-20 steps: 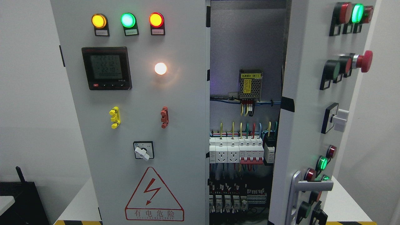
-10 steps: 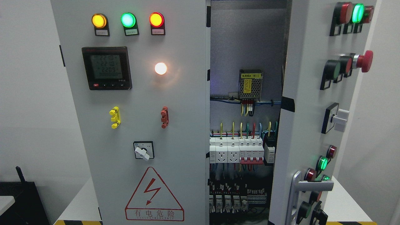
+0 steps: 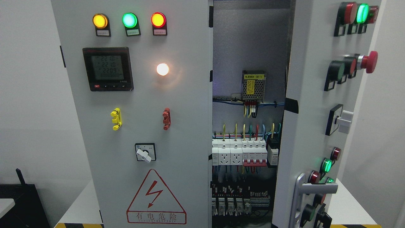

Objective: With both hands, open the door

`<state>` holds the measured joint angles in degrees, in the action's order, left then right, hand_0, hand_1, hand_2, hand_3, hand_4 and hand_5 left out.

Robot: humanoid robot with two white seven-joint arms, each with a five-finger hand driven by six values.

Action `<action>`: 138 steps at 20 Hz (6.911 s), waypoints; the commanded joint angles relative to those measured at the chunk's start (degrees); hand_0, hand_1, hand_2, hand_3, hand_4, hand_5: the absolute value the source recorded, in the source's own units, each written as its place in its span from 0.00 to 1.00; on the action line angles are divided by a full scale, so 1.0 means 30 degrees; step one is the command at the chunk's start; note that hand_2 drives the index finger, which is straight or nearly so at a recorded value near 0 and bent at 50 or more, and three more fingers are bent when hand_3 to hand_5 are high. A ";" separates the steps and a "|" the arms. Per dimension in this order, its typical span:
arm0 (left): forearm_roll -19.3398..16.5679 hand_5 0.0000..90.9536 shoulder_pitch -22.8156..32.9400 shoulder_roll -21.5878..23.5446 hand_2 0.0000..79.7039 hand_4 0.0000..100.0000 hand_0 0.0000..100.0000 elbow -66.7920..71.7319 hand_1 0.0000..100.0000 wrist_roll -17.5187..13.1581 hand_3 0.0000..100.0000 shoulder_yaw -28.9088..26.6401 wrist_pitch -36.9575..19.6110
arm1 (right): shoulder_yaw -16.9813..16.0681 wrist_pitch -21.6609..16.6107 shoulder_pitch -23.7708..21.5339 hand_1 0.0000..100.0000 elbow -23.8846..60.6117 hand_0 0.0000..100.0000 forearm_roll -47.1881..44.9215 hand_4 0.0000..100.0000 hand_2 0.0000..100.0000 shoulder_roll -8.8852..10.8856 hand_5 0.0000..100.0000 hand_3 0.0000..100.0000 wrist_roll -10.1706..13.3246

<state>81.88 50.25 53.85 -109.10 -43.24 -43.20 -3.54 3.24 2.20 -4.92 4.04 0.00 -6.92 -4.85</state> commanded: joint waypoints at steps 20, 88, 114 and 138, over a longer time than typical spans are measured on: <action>0.0978 0.00 -1.3307 0.5985 0.00 0.00 0.00 -0.0315 0.00 0.0115 0.00 1.2070 0.1118 | 0.0004 0.0000 0.0000 0.00 0.0000 0.38 0.0117 0.00 0.00 -0.0006 0.00 0.00 0.0004; 0.9327 0.00 -5.0178 -0.9717 0.00 0.00 0.00 0.8857 0.00 0.2048 0.00 4.3726 0.1942 | 0.0004 0.0000 0.0000 0.00 0.0000 0.38 0.0117 0.00 0.00 0.0023 0.00 0.00 0.0004; 0.7716 0.00 -4.9709 -1.2237 0.00 0.00 0.00 0.8623 0.00 0.5183 0.00 4.2847 0.1942 | 0.0004 0.0000 0.0000 0.00 0.0000 0.38 0.0117 0.00 0.00 -0.0006 0.00 0.00 0.0004; 0.7598 0.00 -4.9270 -1.5488 0.00 0.00 0.00 0.8417 0.00 0.8961 0.00 4.0064 0.3173 | 0.0004 0.0000 0.0000 0.00 0.0000 0.38 0.0117 0.00 0.00 0.0023 0.00 0.00 0.0004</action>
<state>104.77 -97.64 11.92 -83.70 -17.62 78.96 5.93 3.25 2.20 -4.92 4.05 0.00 -6.92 -4.85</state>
